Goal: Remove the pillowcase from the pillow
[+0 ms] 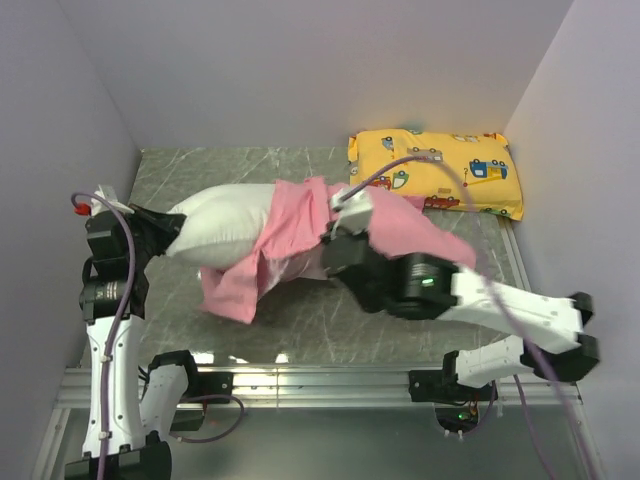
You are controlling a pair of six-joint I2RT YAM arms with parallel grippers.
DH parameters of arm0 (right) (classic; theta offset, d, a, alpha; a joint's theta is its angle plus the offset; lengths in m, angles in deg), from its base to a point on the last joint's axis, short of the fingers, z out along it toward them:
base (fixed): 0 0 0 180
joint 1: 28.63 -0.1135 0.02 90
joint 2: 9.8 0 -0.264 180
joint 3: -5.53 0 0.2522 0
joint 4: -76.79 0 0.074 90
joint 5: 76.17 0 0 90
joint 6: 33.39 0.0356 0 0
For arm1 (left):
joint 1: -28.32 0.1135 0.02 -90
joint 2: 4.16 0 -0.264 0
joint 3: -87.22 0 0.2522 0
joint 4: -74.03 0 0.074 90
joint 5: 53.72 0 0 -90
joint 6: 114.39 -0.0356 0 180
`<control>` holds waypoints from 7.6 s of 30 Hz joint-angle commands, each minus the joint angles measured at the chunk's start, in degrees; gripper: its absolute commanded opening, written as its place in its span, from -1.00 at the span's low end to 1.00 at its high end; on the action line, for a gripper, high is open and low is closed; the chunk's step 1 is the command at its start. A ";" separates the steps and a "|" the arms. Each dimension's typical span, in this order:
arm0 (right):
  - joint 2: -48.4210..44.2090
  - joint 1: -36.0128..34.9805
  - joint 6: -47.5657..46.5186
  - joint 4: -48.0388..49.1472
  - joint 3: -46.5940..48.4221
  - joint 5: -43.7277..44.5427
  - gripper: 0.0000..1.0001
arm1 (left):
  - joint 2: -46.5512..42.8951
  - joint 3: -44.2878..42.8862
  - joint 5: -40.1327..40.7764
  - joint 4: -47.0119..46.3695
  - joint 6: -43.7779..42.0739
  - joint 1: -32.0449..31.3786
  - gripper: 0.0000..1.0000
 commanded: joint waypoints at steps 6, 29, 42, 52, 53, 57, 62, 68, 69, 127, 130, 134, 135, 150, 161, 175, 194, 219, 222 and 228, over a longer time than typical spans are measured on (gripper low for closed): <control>-3.92 8.90 -13.27 -7.46 28.34 -3.87 -1.00 | 5.39 -9.03 1.52 -3.32 -0.45 0.33 -0.99; 12.16 52.52 -9.13 18.38 -7.53 -40.98 -1.00 | 27.28 7.40 -10.75 -20.88 1.57 23.54 -0.99; 30.71 47.25 -9.23 18.29 1.53 -40.82 -1.00 | 16.31 -1.72 -2.56 -16.43 -11.08 8.60 0.65; 32.83 45.49 -9.40 18.29 4.35 -40.90 -1.00 | 11.02 5.81 4.14 -14.30 -12.49 -3.96 0.96; 32.92 45.31 -9.49 18.20 5.13 -40.65 -1.00 | 12.24 7.39 3.89 -15.35 -11.71 -5.63 0.97; 33.62 44.08 -10.28 16.97 7.07 -39.59 -1.00 | 18.57 8.37 1.17 -20.27 -9.25 -8.45 0.99; 33.27 43.21 -10.37 17.32 7.25 -40.55 -1.00 | 25.94 10.04 0.46 -26.60 -3.20 -10.04 0.97; 31.17 41.88 -12.03 15.13 8.04 -38.36 -0.86 | 32.02 9.26 2.21 -27.59 1.48 -10.04 -0.99; 29.16 41.88 -12.47 14.78 7.78 -37.92 -0.64 | 31.85 9.16 3.52 -27.06 1.40 -10.13 -0.99; -18.15 52.69 -7.73 7.39 -21.05 -17.44 -1.00 | 22.97 -0.41 0.99 -16.77 -3.44 15.01 -0.99; -17.10 52.17 -8.43 10.11 -21.75 -26.02 -1.00 | 23.15 1.16 -1.47 -19.58 -3.00 13.96 -0.99; -14.20 42.19 -8.08 11.70 -22.11 -24.92 -0.60 | 23.50 2.83 -1.03 -20.02 -3.26 11.67 -0.99; -13.93 39.97 -7.91 11.52 -21.93 -23.26 -0.25 | 23.16 3.79 -0.77 -20.11 -3.35 10.45 -0.99; -9.72 25.54 2.02 16.18 -33.09 -21.14 0.37 | 24.38 4.52 0.55 -20.29 -2.03 6.04 -0.99; -29.38 42.48 -0.08 6.35 -36.17 -19.72 -1.00 | 31.76 -7.35 -4.21 -18.18 -2.03 18.08 -0.99; -26.76 42.43 -1.76 10.64 -34.41 -30.28 -0.48 | 33.27 -13.42 0.36 -14.84 -10.29 2.62 -0.40; -23.51 24.76 -0.97 10.11 -24.65 -24.30 0.43 | 5.43 2.72 10.65 -7.63 -0.99 -15.48 0.60; 21.91 1.46 6.57 17.25 -10.60 10.49 0.68 | 1.88 21.73 16.19 -16.33 5.00 -19.97 0.65; 22.81 2.07 7.48 14.42 -8.92 14.46 0.27 | 1.71 21.29 16.28 -15.98 4.82 -19.97 0.58; 16.42 2.16 4.31 14.26 -8.75 14.63 -1.00 | 1.71 17.87 17.42 -14.05 2.98 -19.97 0.34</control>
